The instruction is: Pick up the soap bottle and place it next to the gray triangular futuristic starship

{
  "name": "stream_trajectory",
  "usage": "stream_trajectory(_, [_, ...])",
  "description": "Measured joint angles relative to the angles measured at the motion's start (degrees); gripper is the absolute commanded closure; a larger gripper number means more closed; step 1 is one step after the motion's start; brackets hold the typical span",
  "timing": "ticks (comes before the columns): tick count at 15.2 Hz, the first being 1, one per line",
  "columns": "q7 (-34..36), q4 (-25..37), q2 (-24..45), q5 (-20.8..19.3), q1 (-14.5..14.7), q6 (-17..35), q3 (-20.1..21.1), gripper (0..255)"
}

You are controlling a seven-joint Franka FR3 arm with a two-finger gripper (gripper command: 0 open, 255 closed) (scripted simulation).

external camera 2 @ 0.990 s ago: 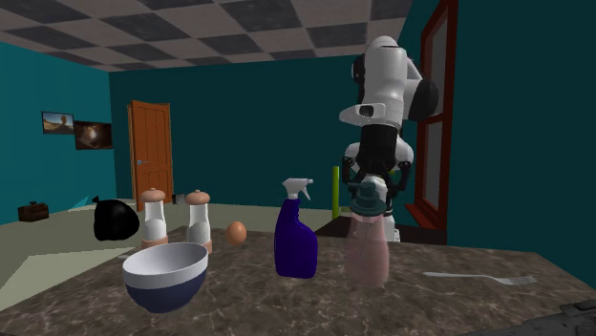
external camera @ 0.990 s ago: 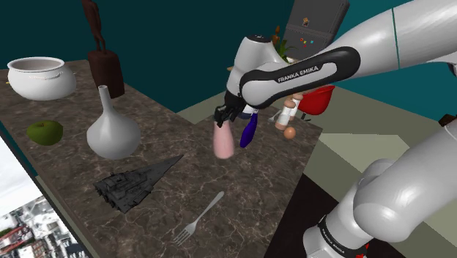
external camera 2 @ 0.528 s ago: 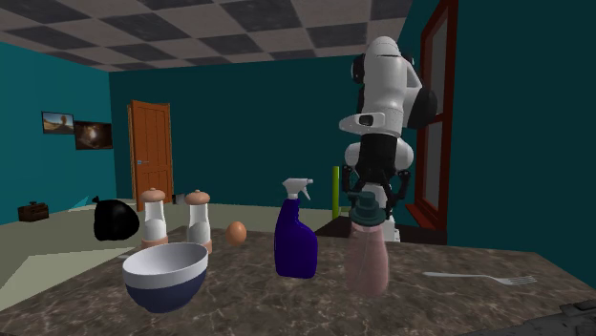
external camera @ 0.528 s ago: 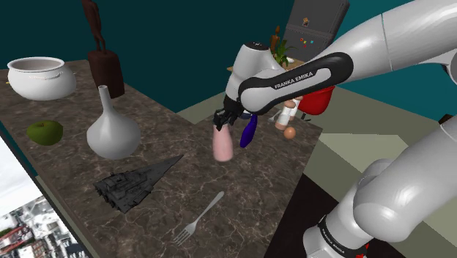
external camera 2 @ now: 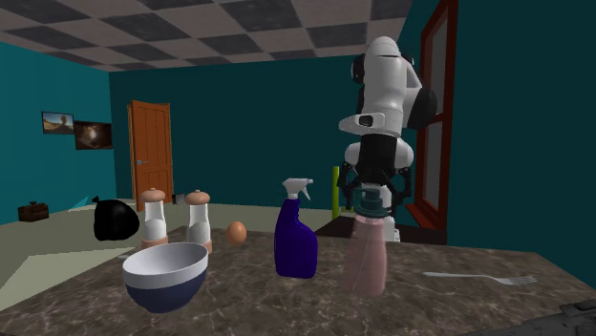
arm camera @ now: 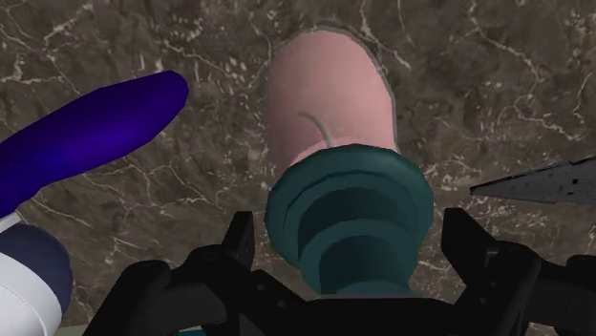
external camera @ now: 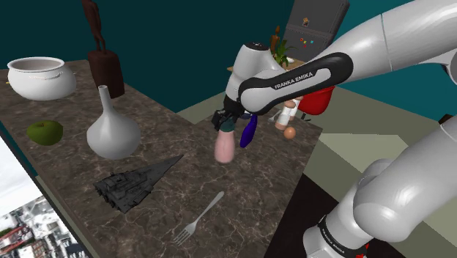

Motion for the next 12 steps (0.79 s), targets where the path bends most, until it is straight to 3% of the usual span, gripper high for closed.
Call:
stream_trajectory(6, [-0.8,1.9,-4.8,1.3,0.6,-6.7,0.1,0])
stream_trajectory(12, [-0.9,2.0,-5.5,1.4,0.6,-7.5,0.1,0])
